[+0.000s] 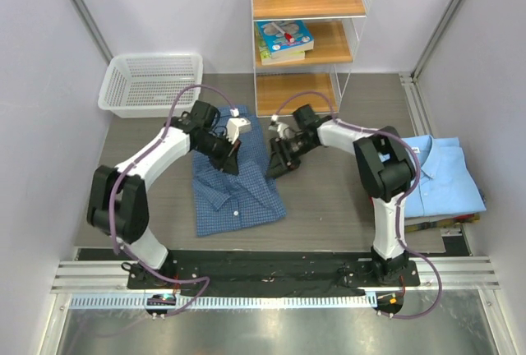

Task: Fold and stack the long sleeve shirts
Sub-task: Fold the shirt

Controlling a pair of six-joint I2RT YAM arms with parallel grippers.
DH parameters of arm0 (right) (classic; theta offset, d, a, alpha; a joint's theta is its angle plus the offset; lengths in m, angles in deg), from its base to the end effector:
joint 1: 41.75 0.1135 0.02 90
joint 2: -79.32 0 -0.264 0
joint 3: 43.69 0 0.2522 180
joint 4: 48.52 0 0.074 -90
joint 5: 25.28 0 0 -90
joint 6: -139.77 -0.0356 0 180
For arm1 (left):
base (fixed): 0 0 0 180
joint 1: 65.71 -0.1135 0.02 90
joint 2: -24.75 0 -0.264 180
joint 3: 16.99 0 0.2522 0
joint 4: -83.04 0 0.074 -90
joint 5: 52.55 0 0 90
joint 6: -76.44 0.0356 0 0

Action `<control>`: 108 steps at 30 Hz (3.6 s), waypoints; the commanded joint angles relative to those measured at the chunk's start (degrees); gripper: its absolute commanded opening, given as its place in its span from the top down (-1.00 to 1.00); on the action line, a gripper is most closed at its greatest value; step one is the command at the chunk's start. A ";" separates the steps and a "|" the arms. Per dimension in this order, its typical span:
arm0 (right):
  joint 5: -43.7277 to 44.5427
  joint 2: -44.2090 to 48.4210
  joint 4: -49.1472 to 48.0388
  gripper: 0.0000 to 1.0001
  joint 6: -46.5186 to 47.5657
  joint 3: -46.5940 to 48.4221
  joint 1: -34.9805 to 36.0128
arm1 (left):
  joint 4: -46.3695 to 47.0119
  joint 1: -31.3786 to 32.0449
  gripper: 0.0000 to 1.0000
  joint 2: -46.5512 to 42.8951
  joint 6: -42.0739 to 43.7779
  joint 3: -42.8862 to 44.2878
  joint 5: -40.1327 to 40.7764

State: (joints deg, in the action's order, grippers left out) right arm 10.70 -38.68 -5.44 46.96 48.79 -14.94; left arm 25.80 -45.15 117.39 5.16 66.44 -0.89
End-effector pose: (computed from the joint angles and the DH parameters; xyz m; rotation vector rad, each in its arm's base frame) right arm 0.3495 0.2089 0.1496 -0.8075 2.5608 1.4463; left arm 0.2936 -0.1337 0.2434 1.0522 2.3874 -0.9132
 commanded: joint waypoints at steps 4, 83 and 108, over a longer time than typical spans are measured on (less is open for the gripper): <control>5.44 8.64 12.34 -0.46 6.43 2.85 -7.47 | 3.49 -0.25 0.99 8.15 -3.77 6.53 7.66; 25.29 -4.36 -0.84 0.22 9.93 28.61 27.95 | -13.12 -39.72 0.32 10.01 -18.10 -8.23 -13.24; 44.00 1.11 -20.79 0.26 29.09 3.11 42.19 | 12.81 -40.86 -0.18 2.19 -43.42 -24.14 -20.45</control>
State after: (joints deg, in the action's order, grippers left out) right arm 51.18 -36.21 -20.37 74.17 54.28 27.61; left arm 34.54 -85.28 119.40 -35.60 41.56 -19.62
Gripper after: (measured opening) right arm 0.368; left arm 0.592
